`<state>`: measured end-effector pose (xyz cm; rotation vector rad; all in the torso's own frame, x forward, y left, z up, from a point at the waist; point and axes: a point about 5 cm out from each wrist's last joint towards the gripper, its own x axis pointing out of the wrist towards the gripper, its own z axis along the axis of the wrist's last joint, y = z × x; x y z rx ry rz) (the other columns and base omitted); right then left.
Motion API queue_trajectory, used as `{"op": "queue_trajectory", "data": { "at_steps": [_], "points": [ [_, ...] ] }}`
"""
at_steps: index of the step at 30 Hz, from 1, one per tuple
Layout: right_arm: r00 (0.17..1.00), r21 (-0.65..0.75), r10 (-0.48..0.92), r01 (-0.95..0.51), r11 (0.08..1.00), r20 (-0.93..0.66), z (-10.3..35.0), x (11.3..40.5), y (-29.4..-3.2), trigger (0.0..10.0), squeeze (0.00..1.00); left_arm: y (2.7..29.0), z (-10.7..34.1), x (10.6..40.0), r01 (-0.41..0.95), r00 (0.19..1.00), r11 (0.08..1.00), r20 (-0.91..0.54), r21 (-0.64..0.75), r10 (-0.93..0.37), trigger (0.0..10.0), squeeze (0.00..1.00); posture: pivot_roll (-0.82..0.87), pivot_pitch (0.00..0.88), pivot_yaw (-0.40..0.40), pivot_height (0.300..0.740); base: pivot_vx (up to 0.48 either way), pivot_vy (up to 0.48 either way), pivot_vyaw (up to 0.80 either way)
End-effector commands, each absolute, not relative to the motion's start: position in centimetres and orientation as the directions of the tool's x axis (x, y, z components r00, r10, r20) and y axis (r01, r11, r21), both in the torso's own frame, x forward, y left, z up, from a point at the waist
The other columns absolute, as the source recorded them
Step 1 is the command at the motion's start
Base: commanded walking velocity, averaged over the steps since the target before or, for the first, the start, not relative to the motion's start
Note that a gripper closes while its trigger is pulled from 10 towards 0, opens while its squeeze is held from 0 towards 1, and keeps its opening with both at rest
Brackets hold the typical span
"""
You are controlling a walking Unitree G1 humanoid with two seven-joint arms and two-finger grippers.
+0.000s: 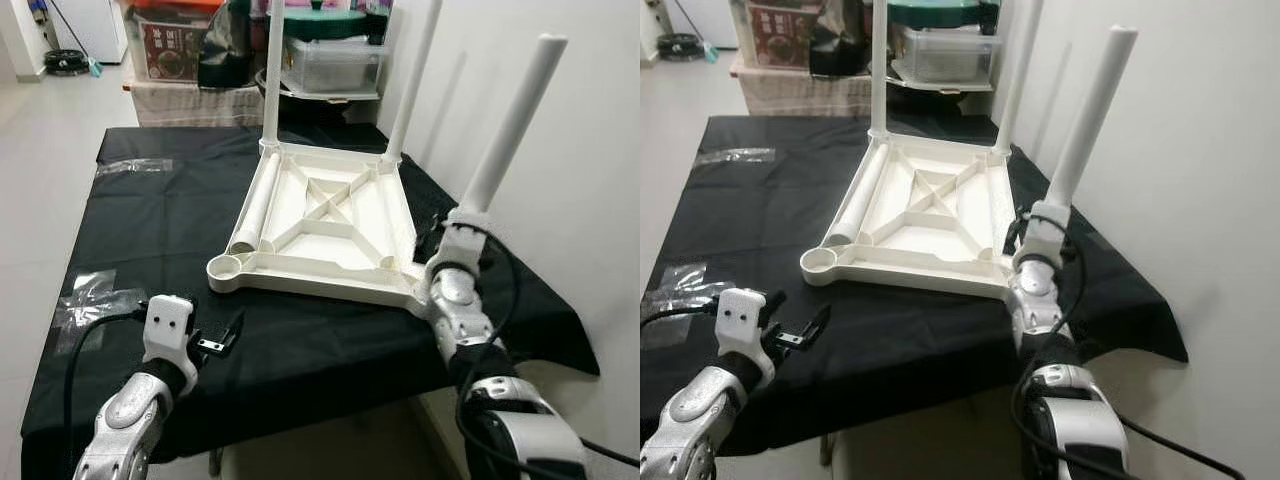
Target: Building children table
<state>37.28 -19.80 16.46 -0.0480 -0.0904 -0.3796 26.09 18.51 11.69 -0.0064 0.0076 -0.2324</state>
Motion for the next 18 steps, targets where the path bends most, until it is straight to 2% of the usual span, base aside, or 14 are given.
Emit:
{"op": "queue_trajectory", "data": {
  "at_steps": [1, 3, 4, 5, 6, 8, 10, 11, 12, 13, 14, 16, 18],
  "points": [
    [0.931, -0.077, -0.347, 0.356, 0.931, 0.110, 16.3, 36.0, -19.9, 10.0, 1.00, 18.3, 11.7, 26.0, 0.235, 0.972, 0.972, -0.008, -0.013, -0.235, 10.0, 0.00, 0.05, 0.000, -0.124, 0.740, 0.000, 0.000, 0.00],
    [0.931, -0.077, -0.347, 0.356, 0.931, 0.110, 16.3, 36.0, -19.9, 10.0, 1.00, 18.3, 11.7, 26.0, 0.235, 0.972, 0.972, -0.008, -0.013, -0.235, 10.0, 0.00, 0.05, 0.000, -0.124, 0.740, 0.000, 0.000, 0.00],
    [0.937, -0.096, -0.330, 0.342, 0.935, 0.116, 16.0, 34.6, -19.9, 10.0, 1.00, 18.4, 11.6, 25.9, 0.232, 0.973, 0.973, -0.010, -0.013, -0.233, 10.0, 0.00, 0.04, 0.000, -0.121, 0.740, 0.000, 0.000, 0.00],
    [0.937, -0.096, -0.330, 0.342, 0.935, 0.116, 16.0, 34.6, -19.9, 10.0, 1.00, 18.4, 11.6, 25.9, 0.232, 0.973, 0.973, -0.010, -0.013, -0.233, 10.0, 0.00, 0.04, 0.000, -0.121, 0.740, 0.000, 0.000, 0.00],
    [0.969, -0.119, -0.237, 0.244, 0.962, 0.069, 15.0, 31.8, -18.8, 10.0, 1.00, 18.5, 11.4, 25.8, 0.232, 0.973, 0.973, -0.016, -0.012, -0.232, 10.0, 0.00, 0.00, 0.000, -0.113, 0.740, 0.000, 0.000, 0.00],
    [0.980, -0.124, -0.195, 0.200, 0.972, 0.050, 14.7, 31.1, -18.3, 10.0, 1.00, 18.5, 11.4, 25.7, 0.232, 0.973, 0.973, -0.018, -0.011, -0.232, 10.0, 0.00, 0.00, 0.000, -0.112, 0.740, 0.000, 0.000, 0.00],
    [0.996, -0.159, 0.084, -0.086, 0.983, -0.017, 14.1, 30.2, -16.0, 10.0, 1.00, 18.6, 11.4, 25.7, 0.230, 0.973, 0.973, -0.019, -0.009, -0.230, 10.0, 0.00, 0.00, 0.000, -0.110, 0.740, 0.000, 0.000, 0.00],
    [0.996, -0.159, 0.084, -0.086, 0.983, -0.017, 14.1, 30.2, -16.0, 10.0, 1.00, 18.6, 11.4, 25.7, 0.230, 0.973, 0.973, -0.019, -0.009, -0.230, 10.0, 0.00, 0.00, 0.000, -0.110, 0.740, 0.000, 0.000, 0.00],
    [0.975, -0.175, 0.202, -0.215, 0.961, -0.088, 13.4, 29.7, -15.1, 10.0, 0.00, 18.6, 11.4, 25.7, 0.228, 0.973, 0.974, -0.022, -0.008, -0.228, 10.0, 0.00, -0.01, 0.000, -0.100, 0.740, 0.000, 0.000, 0.00],
    [0.942, -0.183, 0.278, -0.311, 0.933, -0.187, 12.8, 29.5, -14.6, 10.0, 0.00, 18.6, 11.3, 25.7, 0.226, 0.974, 0.974, -0.024, -0.006, -0.227, 10.0, 0.00, -0.01, 0.000, -0.097, 0.740, 0.000, 0.000, 0.00],
    [0.942, -0.183, 0.278, -0.311, 0.933, -0.187, 12.8, 29.5, -14.6, 10.0, 0.00, 18.6, 11.3, 25.7, 0.226, 0.974, 0.974, -0.024, -0.006, -0.227, 10.0, 0.00, -0.01, 0.000, -0.097, 0.740, 0.000, 0.000, 0.00],
    [0.904, -0.175, 0.372, -0.409, 0.895, -0.211, 13.5, 29.8, -14.1, 10.0, 0.00, 18.6, 11.4, 25.7, 0.209, 0.978, 0.978, -0.017, 0.005, -0.209, 10.0, 0.00, 0.00, 0.000, -0.096, 0.740, 0.000, 0.000, 0.00],
    [0.916, -0.176, 0.351, -0.384, 0.906, -0.192, 13.9, 30.1, -14.1, 10.0, 0.00, 18.8, 11.6, 25.8, 0.192, 0.981, 0.981, -0.008, 0.008, -0.192, 10.0, 0.00, 0.00, 0.000, -0.100, 0.740, 0.000, 0.000, 0.00]
  ]
}}
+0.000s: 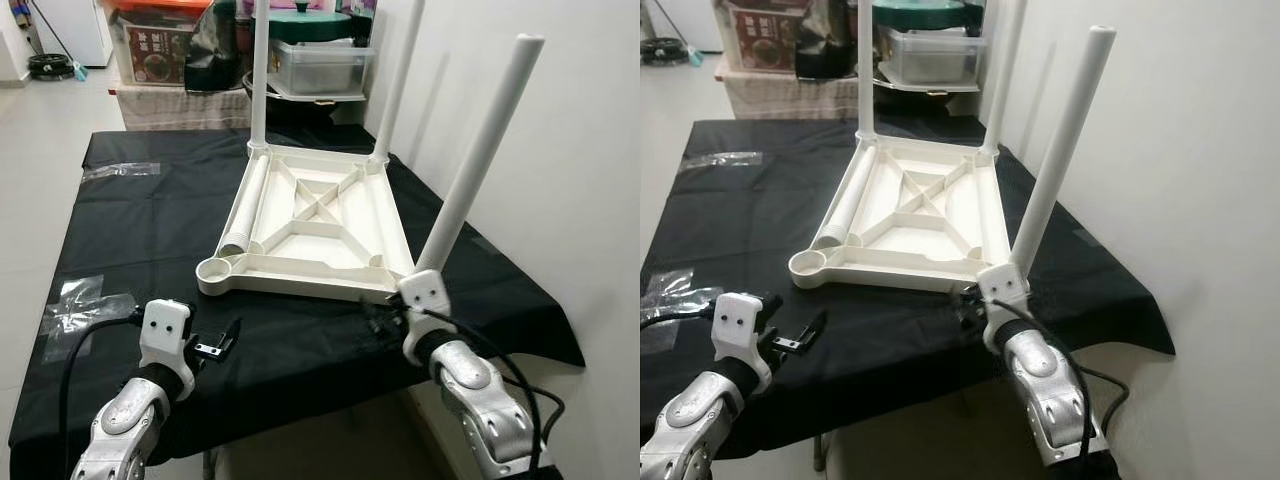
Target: Building children table
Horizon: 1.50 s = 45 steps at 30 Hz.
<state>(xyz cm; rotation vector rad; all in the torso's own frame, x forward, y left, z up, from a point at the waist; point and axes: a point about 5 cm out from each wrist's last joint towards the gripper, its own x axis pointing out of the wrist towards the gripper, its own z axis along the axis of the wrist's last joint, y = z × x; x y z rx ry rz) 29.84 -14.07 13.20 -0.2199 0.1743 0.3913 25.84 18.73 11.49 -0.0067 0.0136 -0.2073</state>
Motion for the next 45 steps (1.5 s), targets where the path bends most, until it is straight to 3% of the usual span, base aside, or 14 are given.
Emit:
{"op": "queue_trajectory", "data": {
  "at_steps": [1, 9, 14, 16, 25, 33, 45],
  "points": [
    [0.927, -0.159, 0.329, -0.357, 0.920, -0.181, 14.2, 30.4, -14.2, 10.0, 0.00, 18.9, 11.7, 25.8, 0.175, 0.985, 0.985, -0.001, 0.009, -0.175, 10.0, 0.00, 0.00, 0.000, -0.100, 0.740, 0.000, 0.000, 0.00],
    [0.943, -0.249, 0.316, -0.333, 0.910, -0.105, 15.1, 29.9, -13.0, 10.0, 0.00, 19.6, 11.8, 25.3, 0.087, 0.996, 0.996, -0.003, 0.014, -0.087, 10.0, 0.00, 0.02, 0.000, -0.094, 0.740, 0.000, 0.000, 0.00],
    [0.916, -0.230, 0.393, -0.400, 0.887, -0.076, 15.6, 30.0, -11.4, 10.0, 0.00, 19.9, 12.2, 25.5, 0.054, 0.998, 0.998, 0.015, 0.031, -0.055, 10.0, 0.00, 0.02, 0.000, -0.090, 0.740, 0.000, 0.000, 0.00],
    [0.918, -0.293, 0.393, -0.388, 0.874, -0.043, 16.1, 30.1, -11.0, 10.0, 0.00, 20.0, 12.4, 25.7, 0.048, 0.999, 0.998, 0.025, 0.032, -0.049, 10.0, 0.00, 0.02, 0.000, -0.088, 0.740, 0.000, 0.000, 0.80],
    [0.921, -0.244, 0.386, -0.387, 0.889, -0.056, 15.6, 30.9, -10.4, 10.0, 0.00, 20.3, 13.0, 26.1, 0.015, 0.999, 1.000, 0.050, 0.027, -0.017, 10.0, 0.00, 0.04, 0.000, -0.088, 0.740, 0.000, 0.000, 0.80],
    [0.914, -0.194, 0.398, -0.405, 0.893, -0.079, 15.7, 31.7, -9.8, 10.0, 0.00, 20.2, 13.1, 26.2, 0.012, 0.998, 0.999, 0.053, 0.034, -0.014, 10.0, 0.00, 0.05, 0.000, -0.090, 0.740, 0.000, 0.000, 0.00],
    [0.810, -0.172, 0.569, -0.587, 0.791, -0.143, 15.0, 32.7, -7.2, 10.0, 0.00, 19.6, 14.1, 26.6, 0.064, 0.992, 0.998, 0.109, -0.010, -0.062, 10.0, 0.00, 0.07, 0.000, -0.089, 0.740, 0.111, 0.000, 0.00]
  ]
}}
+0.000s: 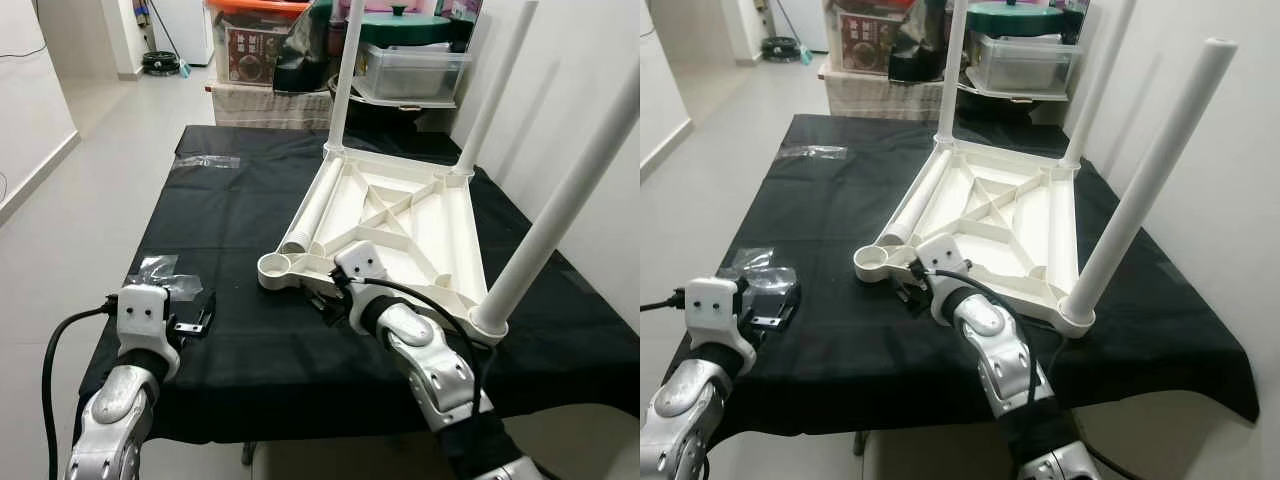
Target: Building children table
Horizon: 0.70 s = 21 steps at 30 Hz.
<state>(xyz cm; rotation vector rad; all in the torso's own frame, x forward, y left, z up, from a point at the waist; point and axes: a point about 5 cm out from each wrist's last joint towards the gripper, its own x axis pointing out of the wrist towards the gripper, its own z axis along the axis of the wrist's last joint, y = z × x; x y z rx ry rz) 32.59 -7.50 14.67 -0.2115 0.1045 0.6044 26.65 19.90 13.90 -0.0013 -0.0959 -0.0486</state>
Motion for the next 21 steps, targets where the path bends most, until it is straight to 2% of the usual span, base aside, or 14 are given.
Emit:
{"op": "queue_trajectory", "data": {
  "at_steps": [1, 6, 10, 12, 14, 17, 20, 21],
  "points": [
    [0.789, -0.161, 0.596, -0.614, 0.773, -0.150, 15.0, 32.7, -6.9, 10.0, 0.00, 19.5, 14.3, 26.6, 0.072, 0.991, 0.997, 0.115, -0.011, -0.070, 10.0, 0.00, 0.07, 0.000, -0.092, 0.740, 0.480, 0.000, 0.00],
    [0.750, -0.161, 0.639, -0.661, 0.733, -0.174, 14.7, 32.8, -6.7, 10.0, 0.00, 19.7, 14.5, 26.6, 0.075, 0.990, 0.997, 0.122, -0.011, -0.073, 10.0, 0.00, 0.08, 0.000, -0.092, 0.740, 0.480, 0.000, 0.00],
    [0.759, -0.193, 0.627, -0.651, 0.734, -0.176, 15.0, 33.8, -7.8, 10.0, 0.00, 19.6, 14.4, 26.5, 0.081, 0.989, 0.997, 0.123, -0.012, -0.079, 10.0, 0.00, 0.07, 0.000, -0.091, 0.740, 0.480, 0.000, 0.00],
    [0.768, -0.189, 0.619, -0.640, 0.744, -0.166, 15.5, 34.4, -8.2, 10.0, 0.00, 19.4, 14.6, 26.6, 0.083, 0.987, 0.996, 0.136, -0.012, -0.081, 10.0, 0.00, 0.07, 0.000, -0.090, 0.740, 0.420, 0.000, 0.62],
    [0.770, -0.179, 0.618, -0.638, 0.749, -0.158, 15.7, 34.6, -8.4, 10.0, 0.00, 19.4, 14.6, 26.7, 0.080, 0.988, 0.997, 0.135, -0.019, -0.076, 10.0, 0.00, 0.07, 0.000, -0.090, 0.740, 0.000, 0.000, 0.75],
    [0.763, -0.171, 0.626, -0.646, 0.744, -0.162, 16.0, 34.9, -8.7, 10.0, 0.00, 19.4, 14.6, 26.7, 0.080, 0.989, 0.997, 0.127, -0.021, -0.076, 10.0, 0.00, 0.08, 0.000, -0.090, 0.740, 0.000, 0.000, 0.00],
    [0.725, -0.181, 0.666, -0.689, 0.702, -0.176, 16.1, 34.8, -8.9, 10.0, 0.00, 19.4, 14.7, 26.6, 0.087, 0.989, 0.996, 0.126, -0.022, -0.083, 10.0, 0.00, 0.08, 0.000, -0.091, 0.740, 0.000, 0.000, 0.00],
    [0.680, -0.171, 0.709, -0.733, 0.658, -0.188, 16.2, 34.5, -9.1, 10.0, 0.00, 19.4, 14.7, 26.5, 0.089, 0.988, 0.996, 0.126, -0.022, -0.086, 10.0, 0.00, 0.08, 0.000, -0.091, 0.740, 0.000, 0.000, 0.00]
  ]
}}
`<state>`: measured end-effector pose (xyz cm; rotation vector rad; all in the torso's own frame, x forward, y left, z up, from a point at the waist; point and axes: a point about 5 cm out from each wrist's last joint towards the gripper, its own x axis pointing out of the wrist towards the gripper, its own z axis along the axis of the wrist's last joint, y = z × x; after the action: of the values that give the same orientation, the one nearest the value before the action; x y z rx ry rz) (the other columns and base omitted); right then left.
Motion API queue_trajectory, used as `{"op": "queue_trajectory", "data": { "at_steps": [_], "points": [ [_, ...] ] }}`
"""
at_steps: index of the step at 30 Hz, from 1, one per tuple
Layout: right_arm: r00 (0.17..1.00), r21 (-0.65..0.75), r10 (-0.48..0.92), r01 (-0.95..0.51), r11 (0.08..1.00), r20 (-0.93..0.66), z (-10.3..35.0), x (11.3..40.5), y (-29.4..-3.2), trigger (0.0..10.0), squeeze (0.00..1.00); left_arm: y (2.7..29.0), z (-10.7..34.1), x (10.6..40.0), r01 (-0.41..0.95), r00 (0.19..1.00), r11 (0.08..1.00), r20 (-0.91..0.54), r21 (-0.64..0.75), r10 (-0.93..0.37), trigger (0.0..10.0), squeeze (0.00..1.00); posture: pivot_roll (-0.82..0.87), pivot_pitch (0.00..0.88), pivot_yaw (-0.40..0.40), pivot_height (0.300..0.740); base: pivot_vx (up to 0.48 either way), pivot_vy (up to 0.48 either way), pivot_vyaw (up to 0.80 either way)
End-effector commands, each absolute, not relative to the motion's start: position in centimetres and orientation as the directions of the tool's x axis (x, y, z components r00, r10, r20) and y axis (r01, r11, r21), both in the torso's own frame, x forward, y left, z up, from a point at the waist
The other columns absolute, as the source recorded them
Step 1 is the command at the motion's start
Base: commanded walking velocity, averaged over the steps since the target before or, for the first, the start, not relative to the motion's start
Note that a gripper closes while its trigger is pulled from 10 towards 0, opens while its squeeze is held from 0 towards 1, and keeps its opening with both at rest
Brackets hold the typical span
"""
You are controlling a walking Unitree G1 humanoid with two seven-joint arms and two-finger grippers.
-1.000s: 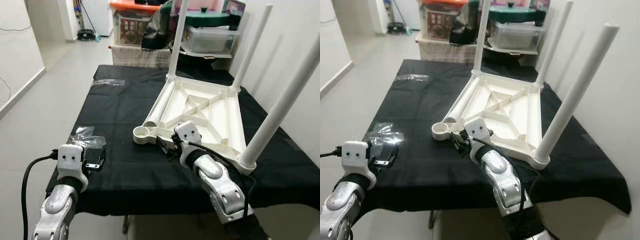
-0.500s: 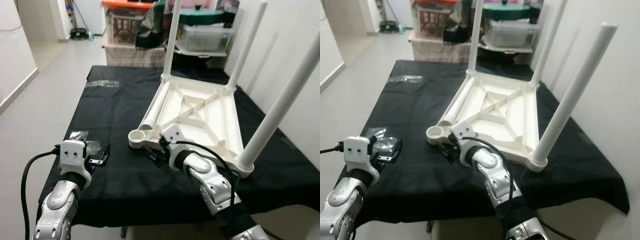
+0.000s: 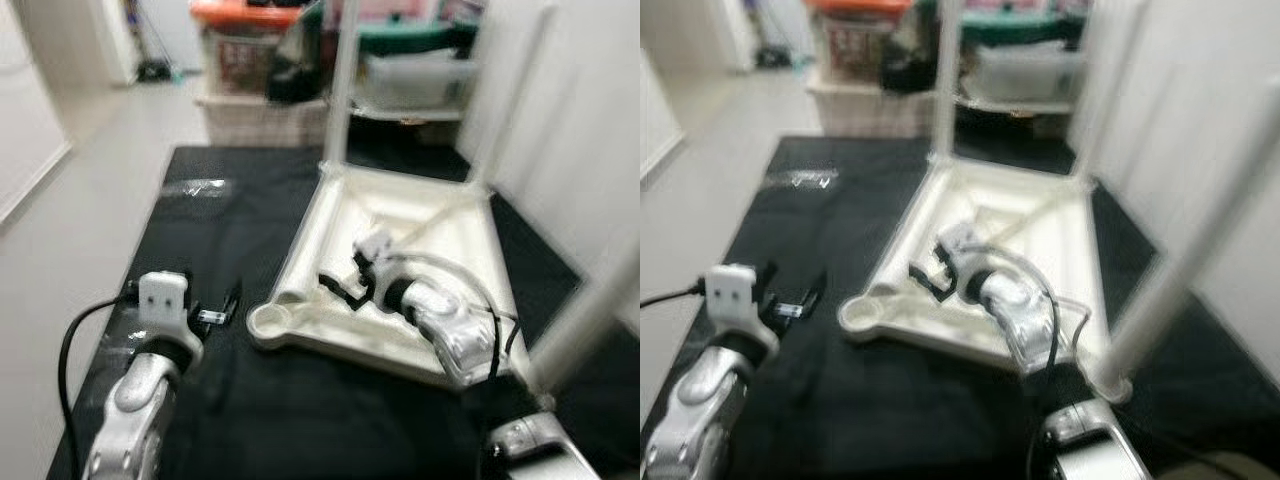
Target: Building children table
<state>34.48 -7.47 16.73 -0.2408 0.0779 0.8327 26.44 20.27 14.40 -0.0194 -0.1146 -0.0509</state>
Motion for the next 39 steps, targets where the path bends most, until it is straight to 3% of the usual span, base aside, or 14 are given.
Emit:
{"op": "queue_trajectory", "data": {
  "at_steps": [1, 4, 7, 22, 26, 28, 32, 39],
  "points": [
    [0.619, -0.169, 0.757, -0.786, 0.595, -0.210, 16.2, 34.1, -9.4, 10.0, 0.00, 19.4, 14.7, 26.4, 0.092, 0.988, 0.995, 0.125, -0.023, -0.089, 10.0, 0.00, 0.08, 0.000, -0.095, 0.740, 0.000, 0.000, 0.00],
    [0.568, -0.166, 0.789, -0.823, 0.543, -0.233, 16.2, 33.8, -9.7, 10.0, 0.00, 19.4, 14.6, 26.4, 0.094, 0.988, 0.995, 0.124, -0.024, -0.090, 10.0, 0.00, 0.08, 0.000, -0.098, 0.740, 0.000, 0.000, 0.00],
    [0.436, -0.150, 0.843, -0.900, 0.409, -0.316, 15.6, 33.1, -11.0, 10.0, 0.00, 19.4, 14.5, 26.3, 0.094, 0.989, 0.995, 0.121, -0.026, -0.090, 10.0, 0.00, 0.08, 0.000, -0.100, 0.740, 0.000, 0.000, 0.00],
    [0.241, -0.005, 0.861, -0.964, 0.267, -0.448, 12.3, 31.2, -11.8, 10.0, 0.00, 19.9, 14.3, 26.0, 0.083, 0.991, 0.996, 0.105, -0.027, -0.080, 10.0, 0.00, 0.09, 0.000, -0.107, 0.740, 0.000, 0.000, 0.00],
    [0.270, -0.011, 0.811, -0.951, 0.310, -0.519, 11.0, 31.7, -12.1, 10.0, 0.00, 20.1, 14.3, 26.1, 0.079, 0.992, 0.997, 0.102, -0.024, -0.076, 10.0, 0.00, 0.09, 0.000, -0.107, 0.740, 0.000, 0.000, 0.00],
    [0.323, -0.024, 0.751, -0.925, 0.379, -0.575, 10.0, 32.3, -12.1, 10.0, 0.00, 20.1, 14.3, 26.1, 0.076, 0.992, 0.997, 0.103, -0.025, -0.073, 10.0, 0.00, 0.09, 0.000, -0.106, 0.740, 0.000, 0.000, 0.00],
    [0.358, -0.025, 0.732, -0.906, 0.423, -0.580, 9.6, 32.8, -11.8, 10.0, 0.00, 19.9, 14.3, 26.2, 0.081, 0.991, 0.996, 0.105, -0.027, -0.077, 10.0, 0.00, 0.09, 0.000, -0.105, 0.740, 0.000, 0.000, 0.00],
    [0.337, -0.007, 0.759, -0.916, 0.401, -0.557, 9.7, 32.8, -11.2, 10.0, 0.00, 20.0, 14.4, 26.2, 0.082, 0.991, 0.996, 0.108, -0.025, -0.078, 10.0, 0.00, 0.09, 0.000, -0.109, 0.740, 0.000, 0.000, 0.00]
  ]
}}
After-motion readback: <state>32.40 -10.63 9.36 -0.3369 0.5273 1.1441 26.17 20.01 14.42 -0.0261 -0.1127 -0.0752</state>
